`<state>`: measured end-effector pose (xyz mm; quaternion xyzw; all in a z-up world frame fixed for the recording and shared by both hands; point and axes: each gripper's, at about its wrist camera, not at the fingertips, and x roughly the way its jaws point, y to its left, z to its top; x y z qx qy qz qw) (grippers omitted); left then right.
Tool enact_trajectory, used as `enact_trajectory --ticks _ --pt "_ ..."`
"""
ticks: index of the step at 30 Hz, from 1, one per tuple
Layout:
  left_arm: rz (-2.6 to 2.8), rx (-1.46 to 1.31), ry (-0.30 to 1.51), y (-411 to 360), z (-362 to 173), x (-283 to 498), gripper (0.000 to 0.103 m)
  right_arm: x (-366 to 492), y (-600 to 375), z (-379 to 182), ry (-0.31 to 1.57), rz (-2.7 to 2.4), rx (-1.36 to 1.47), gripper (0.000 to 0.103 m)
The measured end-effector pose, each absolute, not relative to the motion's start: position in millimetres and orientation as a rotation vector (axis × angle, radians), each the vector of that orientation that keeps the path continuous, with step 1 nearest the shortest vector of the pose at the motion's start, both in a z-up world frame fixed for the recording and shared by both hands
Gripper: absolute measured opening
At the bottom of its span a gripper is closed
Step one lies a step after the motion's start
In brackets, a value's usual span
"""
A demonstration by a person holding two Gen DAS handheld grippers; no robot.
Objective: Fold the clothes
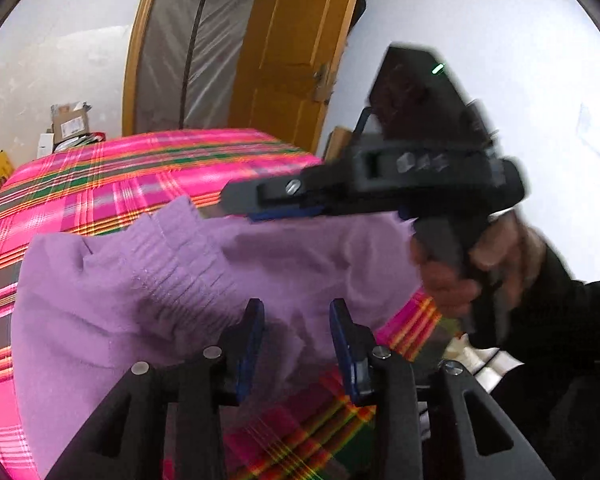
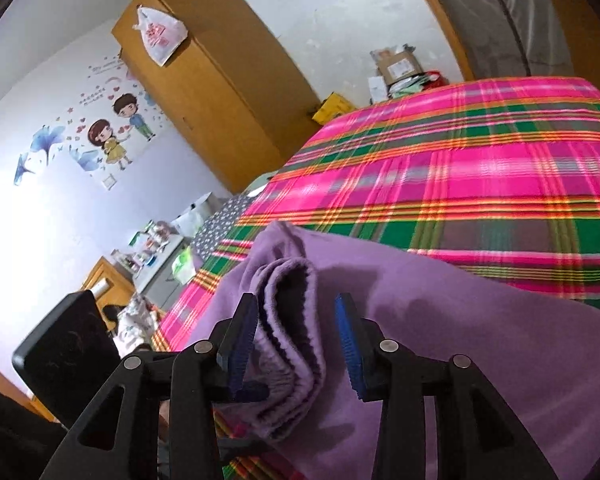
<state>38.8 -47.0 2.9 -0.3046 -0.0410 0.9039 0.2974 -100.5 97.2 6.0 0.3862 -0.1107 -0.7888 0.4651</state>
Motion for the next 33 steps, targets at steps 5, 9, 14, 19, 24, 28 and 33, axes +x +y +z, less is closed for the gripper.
enact_trajectory --ticks 5,9,14,19,24,28,33 --pt "2.443 -0.747 -0.247 -83 14 57 0.036 -100 80 4 -0.229 -1.867 0.959 0.042" --pt "2.535 -0.83 -0.308 -105 4 52 0.037 -107 59 -2 -0.179 -1.821 0.991 0.042" --pt "2.589 -0.92 -0.348 -119 -9 46 0.037 -115 35 -9 -0.099 -1.739 1.054 0.042" --pt "2.58 -0.955 -0.345 -120 -15 41 0.037 -134 28 -15 -0.179 -1.719 1.103 0.037" --pt "2.578 -0.973 -0.357 -121 -20 40 0.037 -145 51 -17 -0.421 -1.748 1.069 0.007" --pt "2.566 -0.981 -0.37 -122 -27 42 0.037 -159 83 -33 -0.583 -1.811 1.12 0.007" --pt "2.561 -0.979 -0.368 -121 -26 46 0.037 -170 92 -62 -0.658 -1.792 1.27 0.014"
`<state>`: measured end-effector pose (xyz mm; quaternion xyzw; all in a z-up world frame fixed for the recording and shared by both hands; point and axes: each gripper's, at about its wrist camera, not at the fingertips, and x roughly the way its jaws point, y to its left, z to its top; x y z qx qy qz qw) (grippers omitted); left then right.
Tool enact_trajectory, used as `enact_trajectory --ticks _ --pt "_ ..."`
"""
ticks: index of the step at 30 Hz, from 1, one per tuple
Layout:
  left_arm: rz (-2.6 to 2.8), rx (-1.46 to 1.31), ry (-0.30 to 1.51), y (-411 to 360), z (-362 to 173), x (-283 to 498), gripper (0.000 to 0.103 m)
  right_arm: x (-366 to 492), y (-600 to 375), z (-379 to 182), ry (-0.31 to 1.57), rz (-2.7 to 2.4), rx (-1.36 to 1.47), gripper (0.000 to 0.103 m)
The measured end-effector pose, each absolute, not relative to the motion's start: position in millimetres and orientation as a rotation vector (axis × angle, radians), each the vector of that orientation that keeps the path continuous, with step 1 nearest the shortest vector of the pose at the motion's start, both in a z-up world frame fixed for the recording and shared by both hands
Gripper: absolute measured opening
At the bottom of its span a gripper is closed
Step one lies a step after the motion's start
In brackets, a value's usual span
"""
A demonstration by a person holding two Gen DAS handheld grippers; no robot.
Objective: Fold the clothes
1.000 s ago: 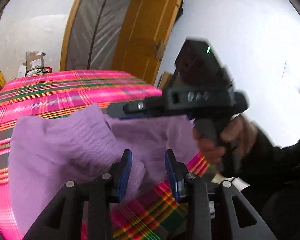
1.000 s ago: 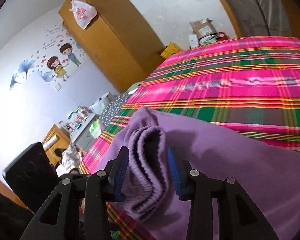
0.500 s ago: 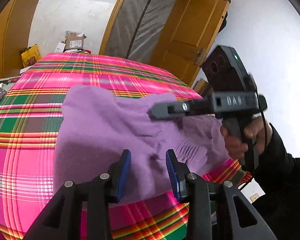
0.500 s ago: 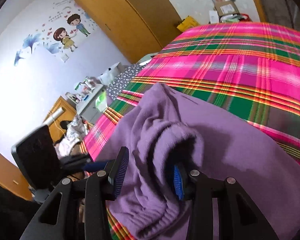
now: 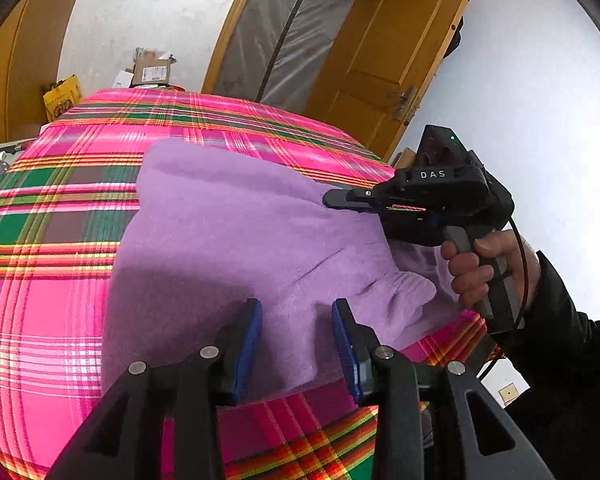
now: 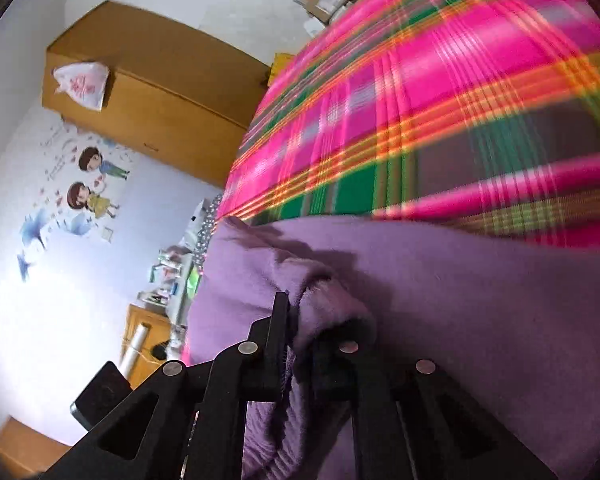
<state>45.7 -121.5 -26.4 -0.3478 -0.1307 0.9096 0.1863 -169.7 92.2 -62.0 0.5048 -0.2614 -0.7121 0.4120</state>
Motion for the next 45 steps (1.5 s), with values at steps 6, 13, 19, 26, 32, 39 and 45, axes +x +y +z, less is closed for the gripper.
enact_trajectory --ticks 6,13,19,26,32,39,45 --pt "2.567 -0.949 -0.369 -122 -20 51 0.037 -156 103 -41 -0.539 -1.891 1.191 0.025" --pt "2.532 -0.954 -0.338 -103 -21 42 0.037 -147 116 -47 -0.558 -1.918 1.194 0.029" --pt "2.498 -0.978 -0.241 -81 -25 28 0.037 -141 122 -38 -0.573 -1.969 1.131 0.03" --pt "2.555 -0.962 -0.284 -98 -18 26 0.037 -128 115 -19 -0.46 -2.036 1.015 0.029" --pt "2.733 -0.972 -0.34 -146 -10 8 0.037 -124 97 -13 -0.397 -2.005 0.994 0.03" --pt "2.74 -1.056 -0.516 -179 -40 1 0.033 -132 73 -17 -0.284 -2.02 1.046 0.029" --pt "2.77 -1.022 -0.492 -179 -18 -1 0.033 -135 69 -14 -0.252 -2.049 1.02 0.029"
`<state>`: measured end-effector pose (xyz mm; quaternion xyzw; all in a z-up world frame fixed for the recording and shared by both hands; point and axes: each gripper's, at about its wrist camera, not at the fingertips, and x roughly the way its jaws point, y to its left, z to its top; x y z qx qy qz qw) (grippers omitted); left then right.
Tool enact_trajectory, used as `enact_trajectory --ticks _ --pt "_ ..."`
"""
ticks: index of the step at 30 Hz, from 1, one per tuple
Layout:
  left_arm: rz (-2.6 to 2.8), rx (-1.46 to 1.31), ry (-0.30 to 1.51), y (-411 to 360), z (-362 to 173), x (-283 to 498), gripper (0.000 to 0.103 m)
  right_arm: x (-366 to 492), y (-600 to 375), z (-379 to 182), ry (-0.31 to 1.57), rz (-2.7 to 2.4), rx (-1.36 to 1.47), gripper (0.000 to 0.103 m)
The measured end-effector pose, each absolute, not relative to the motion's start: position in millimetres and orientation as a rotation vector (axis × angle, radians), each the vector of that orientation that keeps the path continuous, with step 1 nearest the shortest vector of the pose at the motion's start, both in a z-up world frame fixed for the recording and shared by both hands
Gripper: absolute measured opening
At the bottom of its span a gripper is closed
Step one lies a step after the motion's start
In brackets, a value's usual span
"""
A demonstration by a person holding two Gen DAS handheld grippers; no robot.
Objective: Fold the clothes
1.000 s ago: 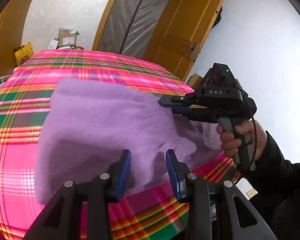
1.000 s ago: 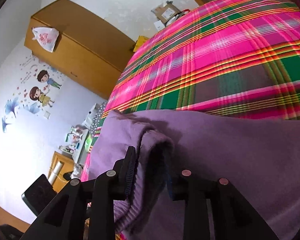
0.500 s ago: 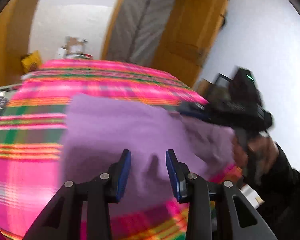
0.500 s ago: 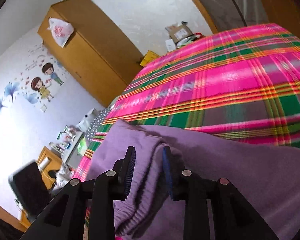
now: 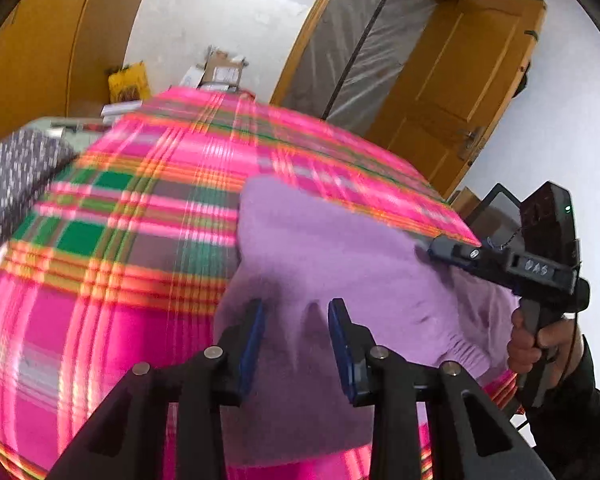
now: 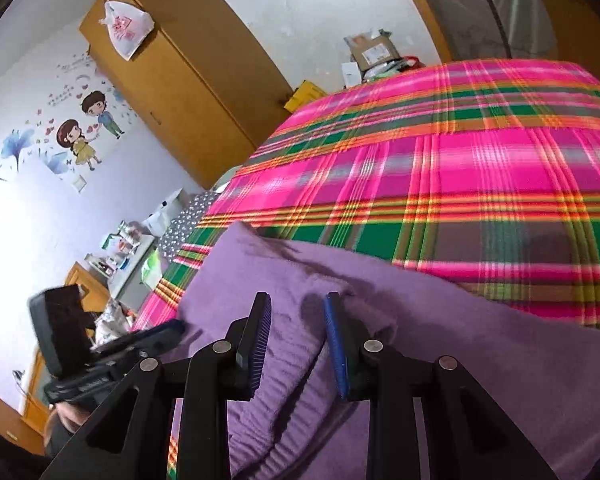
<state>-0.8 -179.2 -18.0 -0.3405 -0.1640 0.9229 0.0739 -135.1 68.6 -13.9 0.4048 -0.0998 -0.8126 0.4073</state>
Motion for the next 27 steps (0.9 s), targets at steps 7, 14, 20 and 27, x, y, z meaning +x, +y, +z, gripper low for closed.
enact_trajectory --ticks 7,14,20,27 --pt "2.75 -1.145 -0.521 -185 -34 -33 0.029 -138 46 -13 -0.132 -2.057 1.014 0.017" --pt "2.753 -1.124 -0.53 -193 -41 -30 0.021 -165 36 -32 -0.12 -2.059 1.119 0.0" --pt "2.762 -1.097 -0.537 -196 -31 -21 0.021 -160 50 -20 -0.155 -2.058 1.068 0.008" --pt "2.767 -1.08 -0.497 -187 -32 7 0.022 -111 70 -4 -0.089 -2.023 0.953 0.008"
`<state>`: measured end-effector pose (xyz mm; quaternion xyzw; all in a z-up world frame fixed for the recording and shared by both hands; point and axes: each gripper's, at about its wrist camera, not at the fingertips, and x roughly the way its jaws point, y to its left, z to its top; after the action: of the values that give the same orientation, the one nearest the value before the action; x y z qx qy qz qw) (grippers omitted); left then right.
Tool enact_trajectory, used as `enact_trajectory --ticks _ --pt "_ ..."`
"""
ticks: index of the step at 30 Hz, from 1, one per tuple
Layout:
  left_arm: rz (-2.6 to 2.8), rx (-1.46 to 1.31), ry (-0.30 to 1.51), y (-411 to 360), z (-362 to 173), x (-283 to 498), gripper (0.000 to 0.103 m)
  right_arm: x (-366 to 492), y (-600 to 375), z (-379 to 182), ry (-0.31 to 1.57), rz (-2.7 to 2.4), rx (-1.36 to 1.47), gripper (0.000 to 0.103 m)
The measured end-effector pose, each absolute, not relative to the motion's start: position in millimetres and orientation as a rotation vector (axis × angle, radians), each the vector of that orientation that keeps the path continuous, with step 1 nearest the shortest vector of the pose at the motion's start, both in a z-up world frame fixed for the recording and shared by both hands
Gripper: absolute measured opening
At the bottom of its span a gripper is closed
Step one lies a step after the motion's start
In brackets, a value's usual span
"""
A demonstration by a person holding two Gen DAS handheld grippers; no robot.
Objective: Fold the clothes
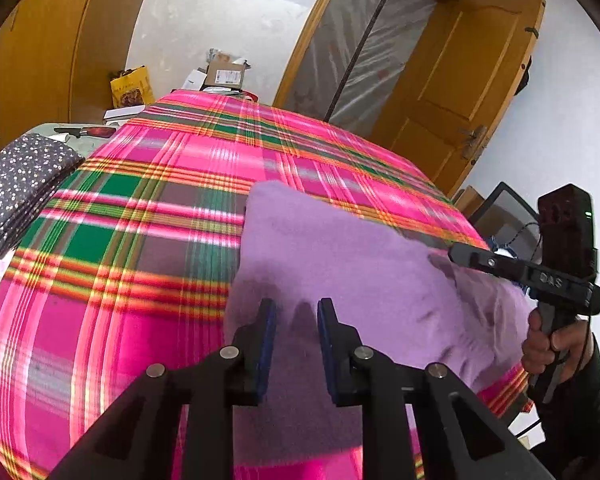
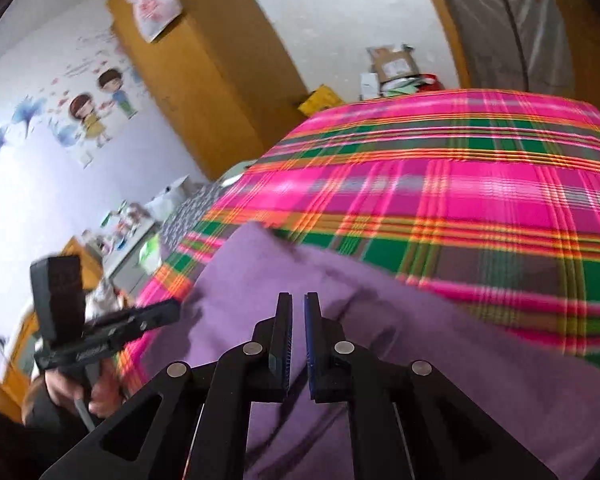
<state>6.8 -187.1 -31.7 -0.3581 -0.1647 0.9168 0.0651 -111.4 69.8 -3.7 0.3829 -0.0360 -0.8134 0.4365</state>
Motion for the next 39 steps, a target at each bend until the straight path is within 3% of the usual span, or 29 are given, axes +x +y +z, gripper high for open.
enact_trajectory --ticks 6,25,33,39 --pt "2.772 -1.103 -0.531 -189 -37 17 0.022 -103 53 -32 -0.013 -1.989 1.045 0.006" --pt "2.762 -1.036 -0.464 -173 -29 54 0.022 -63 49 -15 0.12 -1.953 0.934 0.012" --pt "2.761 -1.077 -0.449 -168 -38 43 0.022 -98 6 12 0.132 -1.946 0.922 0.012" --pt "2.806 -1.079 -0.443 -179 -35 34 0.022 -136 -40 -8 0.155 -1.928 1.032 0.012"
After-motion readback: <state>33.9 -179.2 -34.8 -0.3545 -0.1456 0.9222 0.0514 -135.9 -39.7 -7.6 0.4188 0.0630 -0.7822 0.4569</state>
